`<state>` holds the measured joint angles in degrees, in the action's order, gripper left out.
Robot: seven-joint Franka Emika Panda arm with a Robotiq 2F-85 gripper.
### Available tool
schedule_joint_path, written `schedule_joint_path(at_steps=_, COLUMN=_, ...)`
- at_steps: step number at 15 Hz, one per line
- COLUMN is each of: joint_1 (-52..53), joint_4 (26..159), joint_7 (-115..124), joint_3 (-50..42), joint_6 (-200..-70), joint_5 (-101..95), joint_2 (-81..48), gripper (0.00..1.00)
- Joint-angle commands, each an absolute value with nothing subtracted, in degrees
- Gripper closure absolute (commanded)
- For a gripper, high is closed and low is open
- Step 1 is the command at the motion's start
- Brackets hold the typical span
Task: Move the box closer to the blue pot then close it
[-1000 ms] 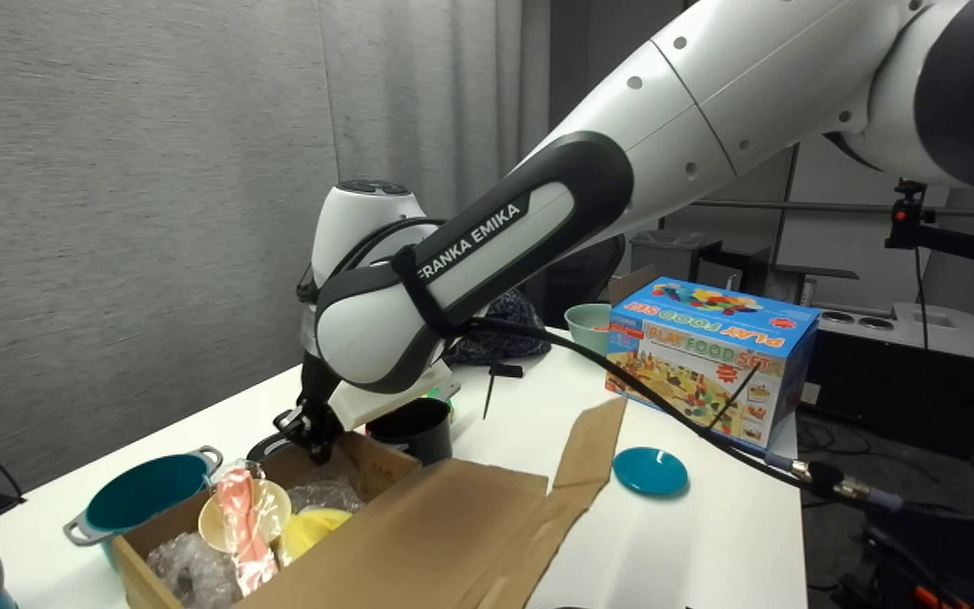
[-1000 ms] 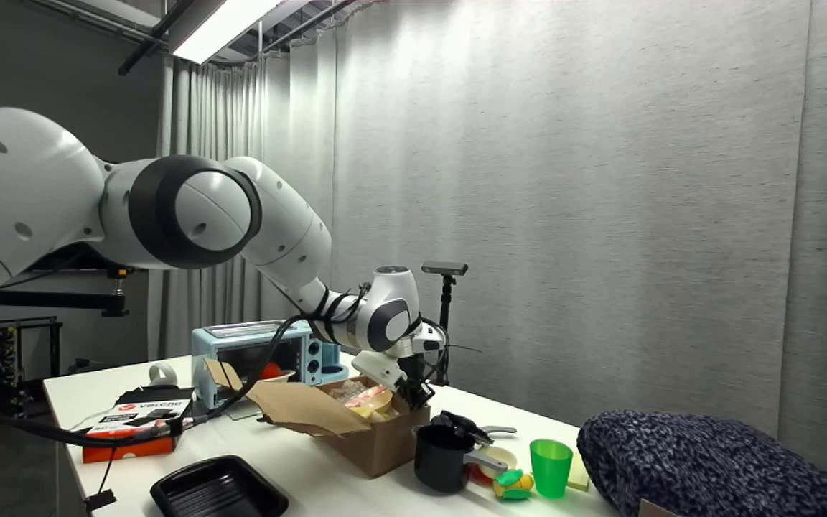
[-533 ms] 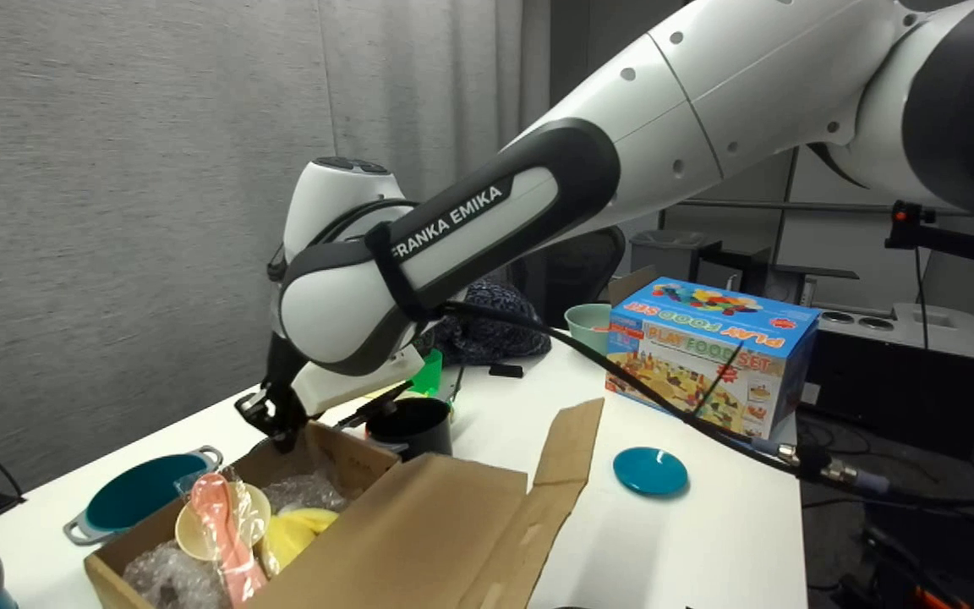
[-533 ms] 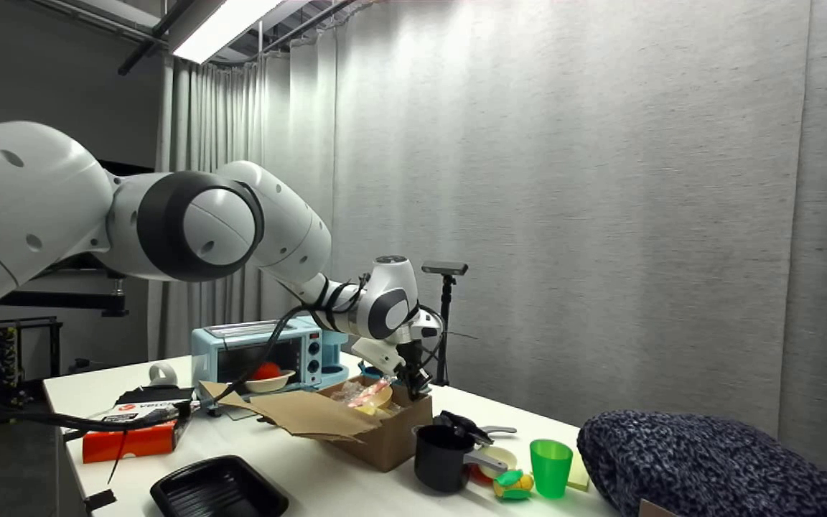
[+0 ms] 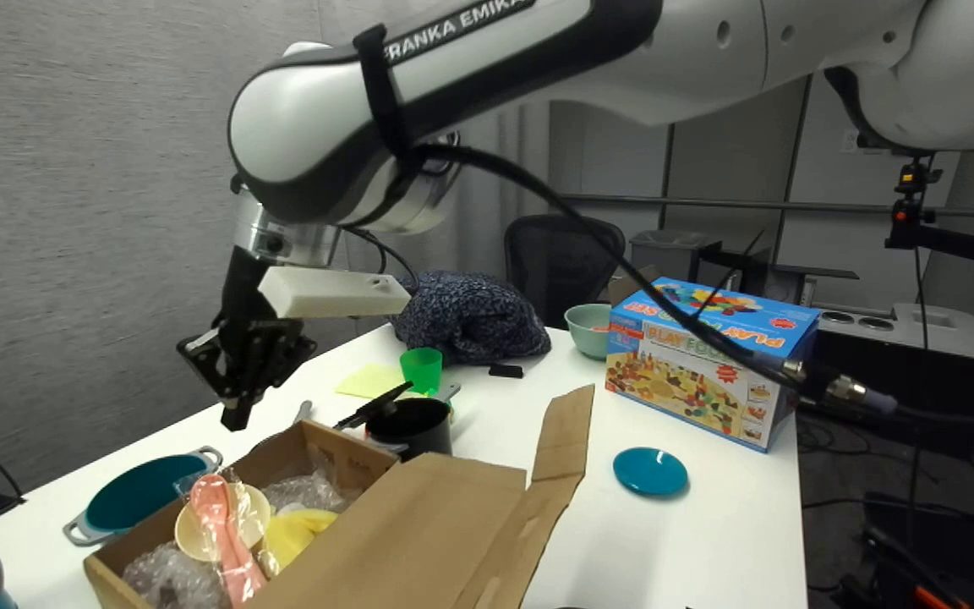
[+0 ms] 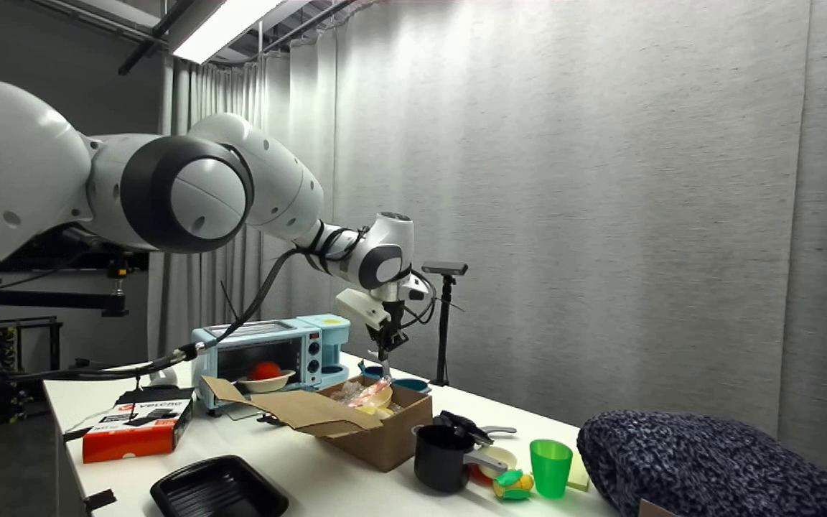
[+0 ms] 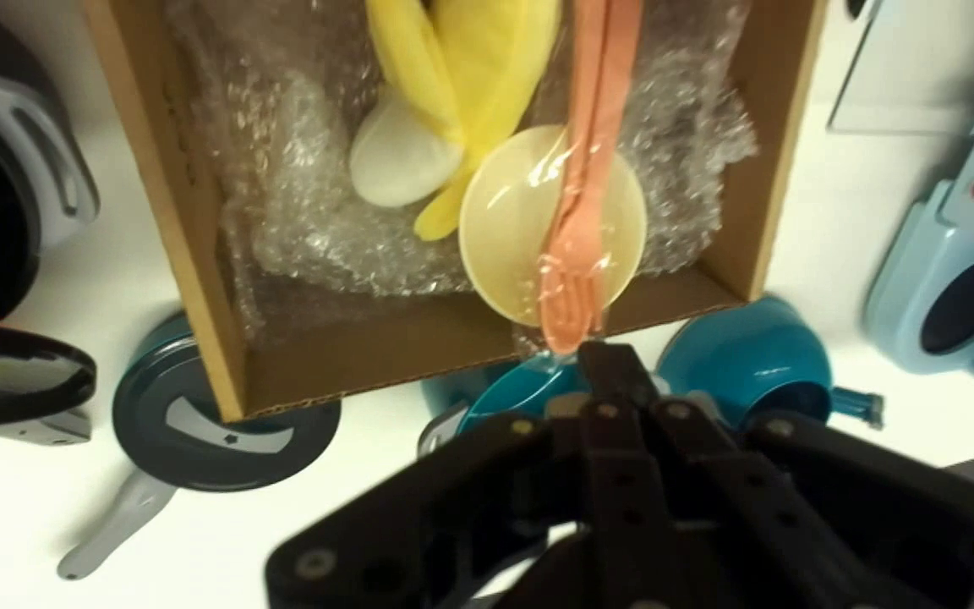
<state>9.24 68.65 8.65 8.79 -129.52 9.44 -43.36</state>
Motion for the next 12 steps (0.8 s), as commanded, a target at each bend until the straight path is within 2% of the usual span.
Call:
schedule_joint_path(at_steps=1, joint_1=6.7, joint_4=68.3, joint_7=2.7, joint_3=12.0, joint_6=-116.6, joint_5=13.0, joint_2=-40.4, gripper=1.00)
schedule_joint_path(at_steps=10, joint_1=6.5, joint_4=72.0, joint_7=-9.4, joint_3=12.3, joint_6=-87.4, joint_5=14.0, joint_2=-35.0, gripper=1.00)
schedule_joint_path(at_steps=12, joint_1=7.6, joint_4=76.8, joint_7=-10.6, joint_3=11.4, joint_6=-89.7, joint_5=12.2, joint_2=-31.8, gripper=1.00)
